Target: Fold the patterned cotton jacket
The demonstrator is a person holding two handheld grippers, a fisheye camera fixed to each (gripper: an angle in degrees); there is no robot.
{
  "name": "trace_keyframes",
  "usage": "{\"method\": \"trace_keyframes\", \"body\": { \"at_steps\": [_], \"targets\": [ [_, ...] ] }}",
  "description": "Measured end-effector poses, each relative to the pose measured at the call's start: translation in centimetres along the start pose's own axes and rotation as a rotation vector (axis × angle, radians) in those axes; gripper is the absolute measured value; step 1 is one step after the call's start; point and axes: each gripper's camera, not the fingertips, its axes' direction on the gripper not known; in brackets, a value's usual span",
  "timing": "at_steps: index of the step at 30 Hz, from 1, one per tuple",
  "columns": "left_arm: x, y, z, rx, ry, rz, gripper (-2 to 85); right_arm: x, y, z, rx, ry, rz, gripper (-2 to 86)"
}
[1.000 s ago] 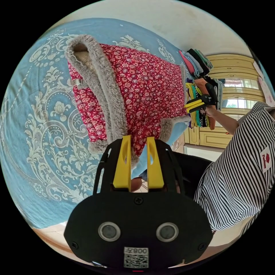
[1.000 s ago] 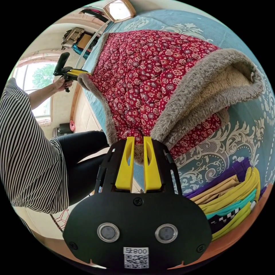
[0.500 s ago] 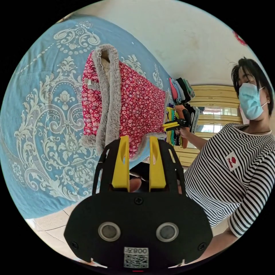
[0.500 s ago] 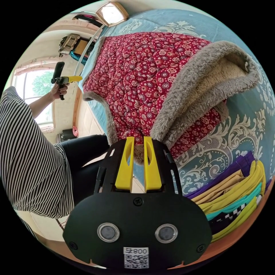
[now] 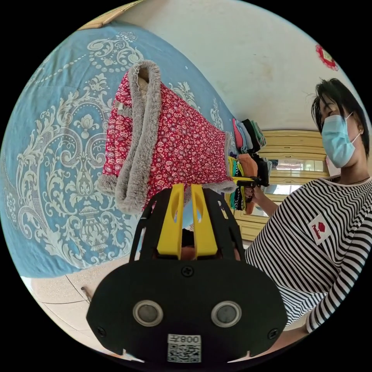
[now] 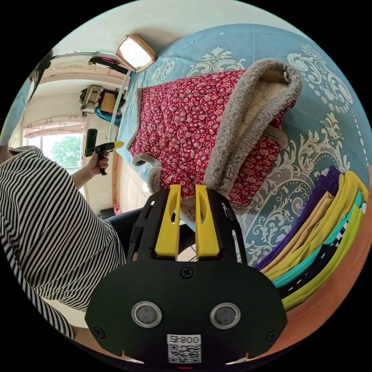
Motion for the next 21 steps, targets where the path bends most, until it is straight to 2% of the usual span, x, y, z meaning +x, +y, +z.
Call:
{"method": "trace_keyframes", "body": {
  "at_steps": [5,11,16,21],
  "targets": [
    [-0.1,-1.1,3.2,-0.113,-0.071,0.039,3.0,-0.1,0.5,0.1,-0.029,0.079,0.014,8.0],
    [-0.5,-2.4,5.9,-0.167,-0.147,0.042,2.4,1.2,0.3,-1.2,0.014,-0.021,0.056,8.7],
    [-0.1,-3.7,7.4,-0.186,-0.19,0.054,1.4,2.4,0.9,-2.6,0.12,-0.182,0.146,11.1],
    [0.7,-4.8,7.6,-0.15,-0.142,0.045,0.5,2.2,0.8,-3.2,0.16,-0.295,0.173,9.4]
  ]
}}
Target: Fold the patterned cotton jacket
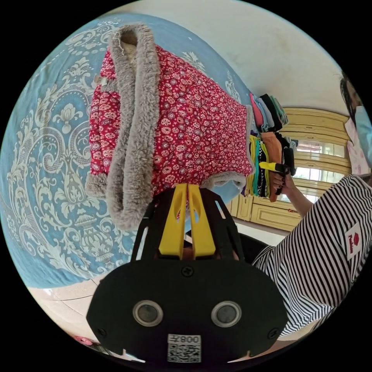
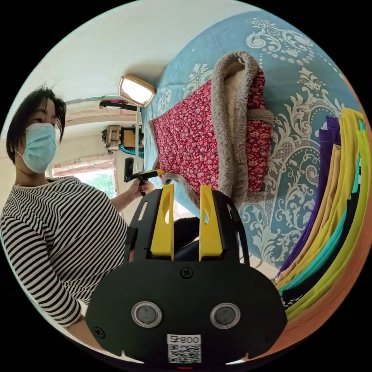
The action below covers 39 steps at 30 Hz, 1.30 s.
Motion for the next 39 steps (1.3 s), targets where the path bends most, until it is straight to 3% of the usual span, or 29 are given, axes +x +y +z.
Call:
{"method": "trace_keyframes", "body": {
  "at_steps": [6,10,15,20,23,26,29,31,33,39],
  "targets": [
    [0.9,-2.1,0.3,0.042,-0.064,-0.005,0.2,-2.4,-2.3,4.4,-0.158,0.257,-0.111,1.8],
    [-0.1,-3.8,2.9,0.014,-0.088,-0.058,0.1,-1.1,-2.9,7.9,-0.241,0.387,-0.094,0.5],
    [1.6,-4.8,3.4,0.024,-0.141,-0.041,0.1,-4.1,-3.2,9.8,-0.262,0.572,-0.227,0.1],
    [3.4,-5.9,1.6,0.083,-0.107,-0.086,0.2,-5.4,-3.9,9.3,-0.276,0.537,-0.171,0.0],
    [6.1,-7.5,-0.9,0.195,-0.144,-0.002,0.2,-7.6,-4.7,6.9,-0.149,0.502,-0.147,0.0],
    [8.1,-10.7,-1.7,0.264,-0.265,0.108,0.2,-11.1,-6.4,6.1,-0.027,0.522,-0.257,0.1],
    [8.7,-14.8,0.2,0.227,-0.412,0.152,0.2,-13.0,-9.9,8.4,-0.016,0.507,-0.379,0.1],
    [7.9,-17.5,3.3,0.111,-0.543,0.171,0.2,-12.8,-12.1,10.5,-0.051,0.551,-0.384,0.1],
    [7.2,-18.2,3.7,0.151,-0.478,0.125,0.2,-11.5,-13.8,13.5,-0.139,0.619,-0.329,0.1],
    [9.5,-18.0,1.0,0.259,-0.414,0.105,0.1,-14.0,-13.7,10.8,-0.032,0.557,-0.298,0.0]
  ]
}}
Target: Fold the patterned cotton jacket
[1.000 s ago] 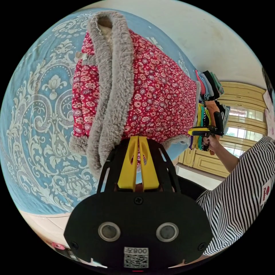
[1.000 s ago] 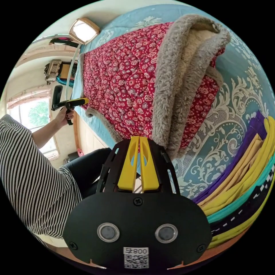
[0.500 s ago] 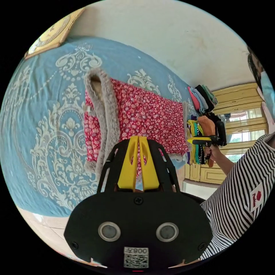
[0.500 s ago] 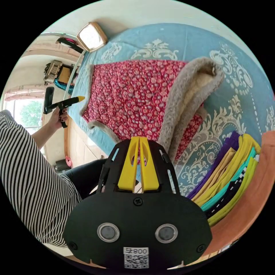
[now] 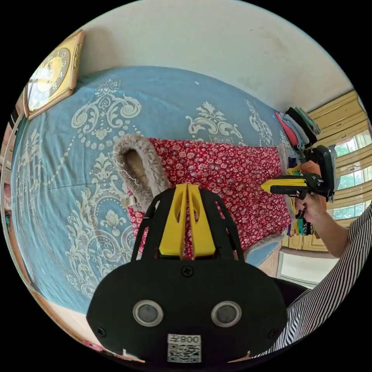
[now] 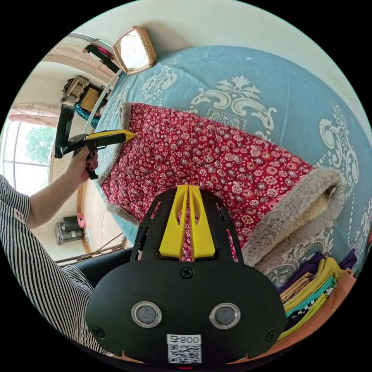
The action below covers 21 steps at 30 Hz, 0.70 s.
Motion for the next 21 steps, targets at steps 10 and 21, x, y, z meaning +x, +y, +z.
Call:
{"method": "trace_keyframes", "body": {
  "at_steps": [10,21],
  "targets": [
    [2.3,-6.1,5.4,-0.038,-0.043,0.105,0.2,-0.3,-5.9,1.7,0.007,0.102,-0.027,0.0],
    [7.2,-8.1,7.1,-0.104,0.069,0.241,0.2,2.5,-4.3,-2.4,0.082,0.118,0.12,0.0]
  ]
}}
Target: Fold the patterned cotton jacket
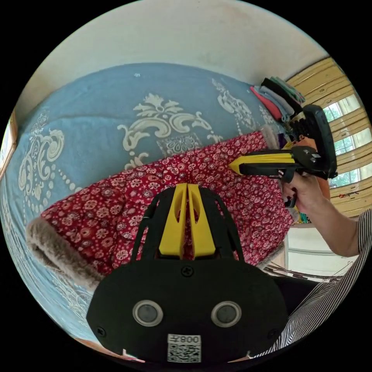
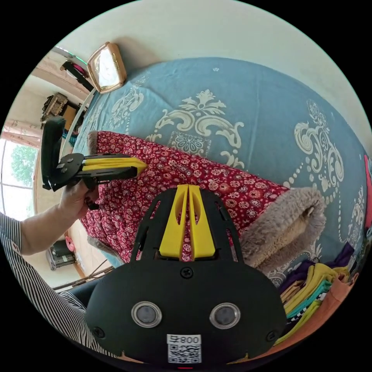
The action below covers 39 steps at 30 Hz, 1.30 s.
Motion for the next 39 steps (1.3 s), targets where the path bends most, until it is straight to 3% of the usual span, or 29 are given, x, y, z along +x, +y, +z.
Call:
{"method": "trace_keyframes", "body": {
  "at_steps": [5,9,12,16,20,23,25,30,34,36,39],
  "targets": [
    [-1.5,0.6,-2.2,0.069,0.091,-0.068,0.2,1.0,0.2,-2.5,0.056,-0.05,0.032,0.0],
    [-3.5,2.1,-6.0,0.186,-0.05,-0.13,0.2,3.6,1.4,-5.0,0.142,0.113,0.132,0.0],
    [-6.6,3.0,-5.2,0.142,-0.172,-0.23,0.2,6.4,1.4,-2.8,0.056,0.07,0.194,0.0],
    [-8.9,4.1,-5.0,0.137,-0.032,-0.312,0.2,7.2,1.5,-2.5,0.065,0.016,0.215,0.0],
    [-8.1,5.2,-8.4,0.244,-0.099,-0.293,0.1,6.9,1.7,-5.0,0.137,0.026,0.187,0.0],
    [-9.4,6.1,-8.4,0.207,-0.2,-0.338,0.1,7.6,1.6,-4.9,0.15,0.086,0.205,0.0],
    [-11.1,6.9,-6.5,0.146,-0.155,-0.371,0.0,8.7,1.4,-3.3,0.086,0.048,0.248,-0.1],
    [-11.8,8.7,-9.2,0.236,-0.08,-0.408,0.0,9.8,2.1,-4.1,0.169,-0.074,0.3,-0.1],
    [-12.3,10.1,-10.3,0.251,-0.144,-0.417,0.1,9.0,2.0,-4.7,0.176,0.054,0.24,0.0],
    [-13.4,10.7,-8.9,0.182,-0.13,-0.441,0.1,9.8,1.9,-2.3,0.08,0.037,0.268,-0.1],
    [-14.1,12.2,-9.9,0.241,-0.067,-0.481,0.1,10.2,2.3,-2.4,0.12,-0.02,0.313,0.0]
  ]
}}
